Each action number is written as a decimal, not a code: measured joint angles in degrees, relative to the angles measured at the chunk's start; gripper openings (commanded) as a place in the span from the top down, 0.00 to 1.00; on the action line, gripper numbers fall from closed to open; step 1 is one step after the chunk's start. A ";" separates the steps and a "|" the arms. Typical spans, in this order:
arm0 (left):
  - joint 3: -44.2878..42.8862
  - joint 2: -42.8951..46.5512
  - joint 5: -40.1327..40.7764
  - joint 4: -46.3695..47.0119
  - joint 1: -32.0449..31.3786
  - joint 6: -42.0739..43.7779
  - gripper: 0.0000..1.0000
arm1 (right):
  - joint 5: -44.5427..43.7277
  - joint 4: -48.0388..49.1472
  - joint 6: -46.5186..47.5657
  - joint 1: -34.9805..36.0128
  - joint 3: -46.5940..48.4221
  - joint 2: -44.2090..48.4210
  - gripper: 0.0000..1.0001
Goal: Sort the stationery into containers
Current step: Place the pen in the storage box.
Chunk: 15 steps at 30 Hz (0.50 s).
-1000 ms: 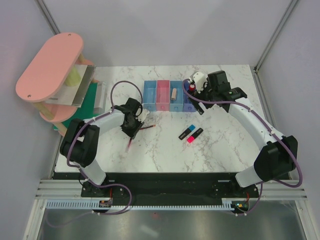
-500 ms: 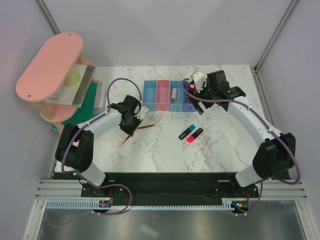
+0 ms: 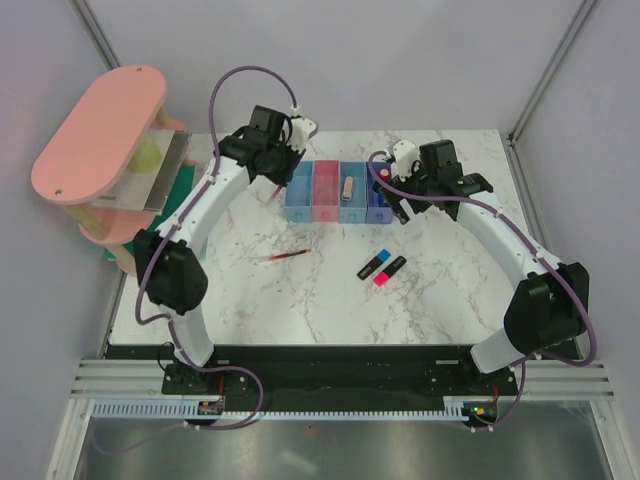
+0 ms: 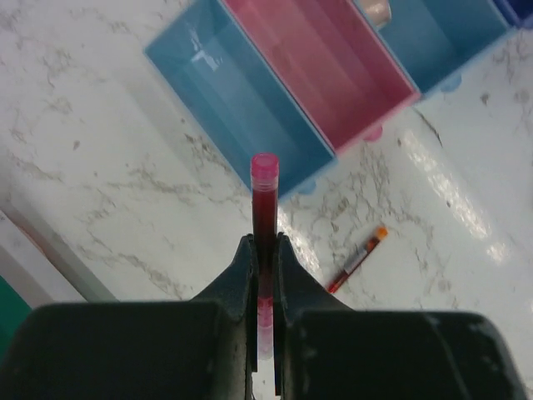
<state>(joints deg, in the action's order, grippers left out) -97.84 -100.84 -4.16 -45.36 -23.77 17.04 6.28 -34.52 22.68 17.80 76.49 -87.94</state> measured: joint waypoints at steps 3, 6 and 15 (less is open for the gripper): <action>-11.43 -9.07 -0.57 0.20 0.09 -0.11 0.98 | 0.13 1.86 -1.51 -0.76 -1.18 -0.13 0.02; -20.94 -17.81 -1.18 0.48 0.13 -0.57 0.98 | 1.49 2.89 -3.67 -1.49 -2.54 -1.01 0.02; -28.74 -30.58 -2.01 0.42 0.17 -1.62 0.98 | 10.54 -0.94 -7.50 -1.79 -4.04 -6.93 0.02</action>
<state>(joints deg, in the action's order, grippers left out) -126.58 -131.41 -6.17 -44.95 -23.59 15.42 16.82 -35.46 15.18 16.01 72.44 -94.87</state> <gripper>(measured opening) 0.053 0.982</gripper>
